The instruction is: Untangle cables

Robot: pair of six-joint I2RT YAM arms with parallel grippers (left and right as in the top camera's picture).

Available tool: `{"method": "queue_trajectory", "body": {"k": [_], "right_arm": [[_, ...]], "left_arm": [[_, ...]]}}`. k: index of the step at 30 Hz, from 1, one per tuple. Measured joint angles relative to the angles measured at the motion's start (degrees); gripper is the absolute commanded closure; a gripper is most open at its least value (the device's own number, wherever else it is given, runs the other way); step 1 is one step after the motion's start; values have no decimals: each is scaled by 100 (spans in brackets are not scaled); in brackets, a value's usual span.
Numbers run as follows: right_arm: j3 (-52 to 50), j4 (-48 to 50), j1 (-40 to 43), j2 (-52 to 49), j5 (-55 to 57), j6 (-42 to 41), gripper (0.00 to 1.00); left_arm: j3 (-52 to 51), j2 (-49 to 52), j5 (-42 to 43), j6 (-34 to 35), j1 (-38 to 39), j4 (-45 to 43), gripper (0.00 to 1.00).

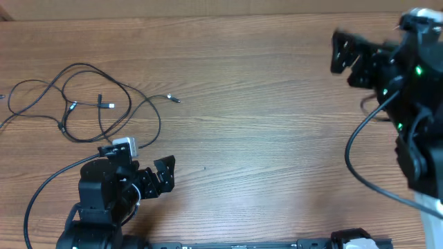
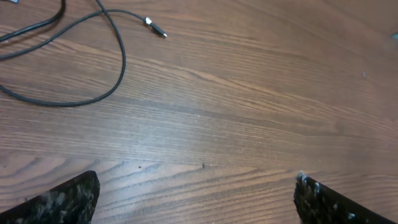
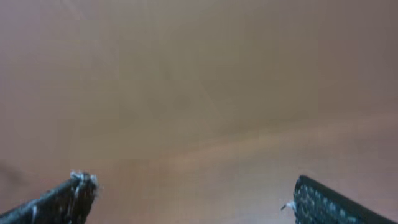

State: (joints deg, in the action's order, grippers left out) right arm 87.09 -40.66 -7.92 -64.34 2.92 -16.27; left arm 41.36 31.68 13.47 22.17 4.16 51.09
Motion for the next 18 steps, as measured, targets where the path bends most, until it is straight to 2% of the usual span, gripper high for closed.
{"method": "queue_trajectory", "body": {"k": [2, 6, 10, 18], "right_arm": [[-575, 992, 2, 356, 118, 26, 0], [-1513, 2304, 2, 1012, 269, 87, 0], [-2223, 2920, 22, 1545, 365, 136, 0], [-4286, 3899, 210, 2911, 448, 328, 0]], "left_arm": [[0, 0, 0, 0, 0, -4, 1], [0, 9, 0, 0, 0, -2, 1], [0, 9, 0, 0, 0, 0, 0], [0, 11, 0, 0, 0, -2, 1]]}}
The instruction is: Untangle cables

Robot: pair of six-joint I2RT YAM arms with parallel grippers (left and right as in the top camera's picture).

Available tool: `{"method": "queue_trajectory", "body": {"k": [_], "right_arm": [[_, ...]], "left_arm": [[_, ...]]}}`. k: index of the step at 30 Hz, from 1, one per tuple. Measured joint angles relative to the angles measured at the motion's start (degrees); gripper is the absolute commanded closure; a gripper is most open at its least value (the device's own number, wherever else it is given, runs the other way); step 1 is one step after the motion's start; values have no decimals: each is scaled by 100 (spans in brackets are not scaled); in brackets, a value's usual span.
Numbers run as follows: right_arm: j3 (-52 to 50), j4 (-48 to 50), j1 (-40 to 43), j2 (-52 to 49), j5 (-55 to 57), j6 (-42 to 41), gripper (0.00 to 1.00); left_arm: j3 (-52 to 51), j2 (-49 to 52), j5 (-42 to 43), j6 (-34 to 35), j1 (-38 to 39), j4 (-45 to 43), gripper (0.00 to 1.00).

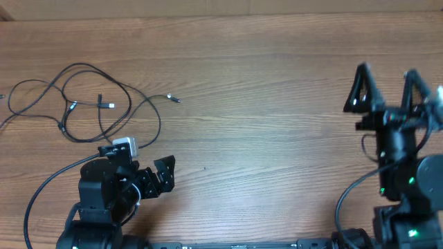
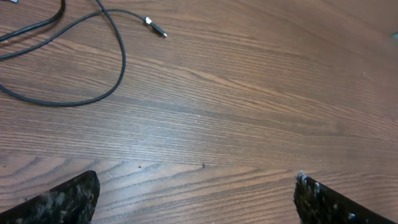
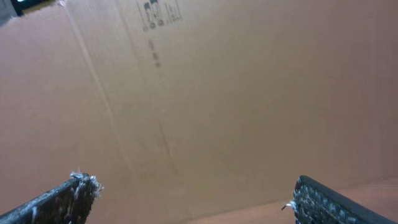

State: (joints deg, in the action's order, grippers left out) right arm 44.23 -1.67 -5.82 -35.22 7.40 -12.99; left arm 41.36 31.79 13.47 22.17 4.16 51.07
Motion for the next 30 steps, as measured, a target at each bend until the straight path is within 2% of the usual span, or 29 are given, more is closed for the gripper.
{"method": "queue_trajectory", "body": {"k": [5, 16, 26, 30], "right_arm": [[-1099, 417, 17, 669, -11, -26, 0], [-3023, 708, 17, 2251, -13, -46, 0], [-4170, 719, 17, 3407, -55, -48, 0], [-4310, 522, 17, 3442, -59, -48, 0]], "left_arm": [[0, 0, -2, 0, 0, 0, 0], [0, 0, -2, 0, 0, 0, 0], [0, 11, -2, 0, 0, 2, 1], [0, 11, -2, -2, 0, 0, 0]]}}
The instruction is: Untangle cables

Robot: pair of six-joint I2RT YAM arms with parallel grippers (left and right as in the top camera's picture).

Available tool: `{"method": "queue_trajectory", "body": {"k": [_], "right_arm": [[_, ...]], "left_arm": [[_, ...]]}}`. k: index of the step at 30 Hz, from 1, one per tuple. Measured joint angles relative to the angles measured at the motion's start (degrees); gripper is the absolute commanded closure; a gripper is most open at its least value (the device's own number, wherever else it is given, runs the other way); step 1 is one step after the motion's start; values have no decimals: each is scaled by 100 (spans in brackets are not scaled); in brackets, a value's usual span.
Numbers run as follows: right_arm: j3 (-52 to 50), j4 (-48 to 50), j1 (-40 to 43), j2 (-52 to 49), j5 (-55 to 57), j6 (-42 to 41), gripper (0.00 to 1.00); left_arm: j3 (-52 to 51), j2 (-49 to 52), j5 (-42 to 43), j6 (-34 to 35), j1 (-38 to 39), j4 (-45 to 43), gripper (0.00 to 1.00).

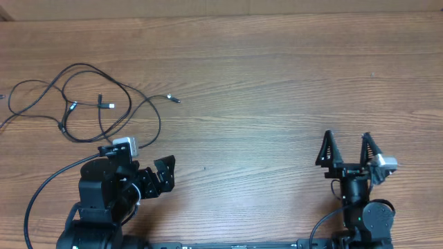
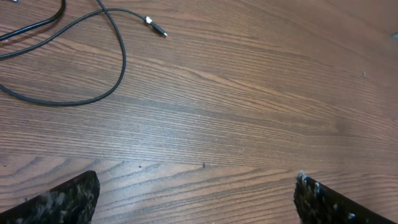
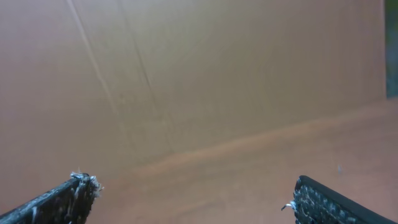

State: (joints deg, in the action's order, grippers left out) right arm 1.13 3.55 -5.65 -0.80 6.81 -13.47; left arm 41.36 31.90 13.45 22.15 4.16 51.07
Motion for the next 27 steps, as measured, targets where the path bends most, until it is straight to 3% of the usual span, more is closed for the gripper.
{"method": "queue_trajectory", "body": {"k": [6, 27], "right_arm": [[-7, -822, 0, 15, -81, 0, 0], [-7, -815, 0, 15, -212, 0, 0]], "left_arm": [[0, 0, 0, 2, 0, 0, 0], [0, 0, 0, 2, 0, 0, 0]]}}
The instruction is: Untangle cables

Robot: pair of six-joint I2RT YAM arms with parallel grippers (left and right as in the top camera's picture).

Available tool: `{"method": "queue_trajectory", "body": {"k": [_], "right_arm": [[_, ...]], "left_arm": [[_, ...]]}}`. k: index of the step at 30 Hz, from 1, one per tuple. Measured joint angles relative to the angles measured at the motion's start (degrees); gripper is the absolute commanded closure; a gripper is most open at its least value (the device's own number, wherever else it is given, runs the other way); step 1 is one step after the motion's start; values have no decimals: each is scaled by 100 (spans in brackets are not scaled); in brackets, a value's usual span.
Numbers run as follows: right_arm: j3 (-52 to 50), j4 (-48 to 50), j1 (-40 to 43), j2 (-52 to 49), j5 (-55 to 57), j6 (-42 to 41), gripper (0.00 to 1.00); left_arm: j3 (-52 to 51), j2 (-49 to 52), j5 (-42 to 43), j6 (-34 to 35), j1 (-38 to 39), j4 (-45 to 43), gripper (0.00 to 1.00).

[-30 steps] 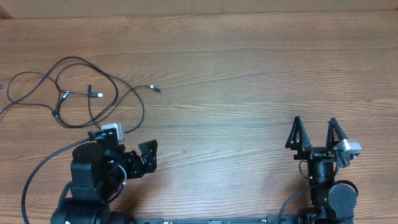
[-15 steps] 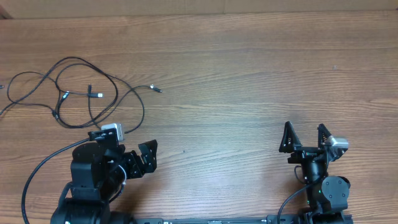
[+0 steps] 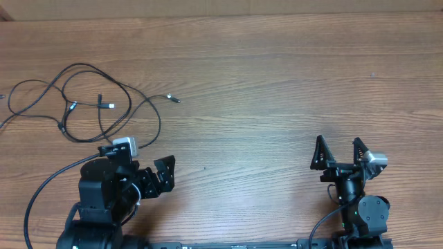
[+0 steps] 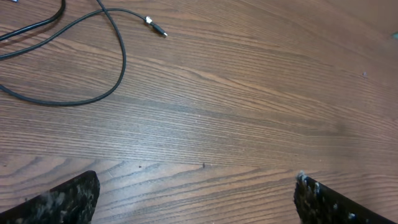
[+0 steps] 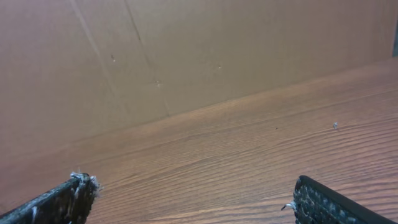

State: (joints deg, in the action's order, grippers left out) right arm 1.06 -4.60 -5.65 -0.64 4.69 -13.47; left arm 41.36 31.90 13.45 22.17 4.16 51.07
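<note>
A tangle of thin black cables [image 3: 83, 104] lies at the far left of the wooden table, several connector ends poking out of its loops. One loop [image 4: 93, 93] and a plug tip [image 4: 155, 28] show at the top left of the left wrist view. My left gripper [image 3: 160, 176] rests open near the front edge, below and right of the tangle, holding nothing. My right gripper [image 3: 339, 153] sits open at the front right, far from the cables, with only bare wood between its fingers [image 5: 323, 202].
The wooden table [image 3: 277, 90] stretches wide between the two arms. A brown cardboard wall [image 5: 186, 50] stands along the table's far edge. The left arm's own black lead [image 3: 41, 194] curls at the front left.
My right gripper has shifted slightly left and tilted down: its camera now shows more table and less cardboard wall. The left arm and the cables have not moved.
My right arm was raised at the far right, its camera on blurred cardboard. It then stood lower at the right edge, then near the front right of the table, where it is now. The left gripper stayed open and still; the cables lay untouched.
</note>
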Motion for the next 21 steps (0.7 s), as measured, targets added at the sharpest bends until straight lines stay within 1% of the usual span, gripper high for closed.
{"method": "queue_trajectory", "body": {"k": [21], "right_arm": [[0, 0, 0, 0, 0, 0, 0]], "left_arm": [[0, -46, -50, -2, -2, 2, 0]]}}
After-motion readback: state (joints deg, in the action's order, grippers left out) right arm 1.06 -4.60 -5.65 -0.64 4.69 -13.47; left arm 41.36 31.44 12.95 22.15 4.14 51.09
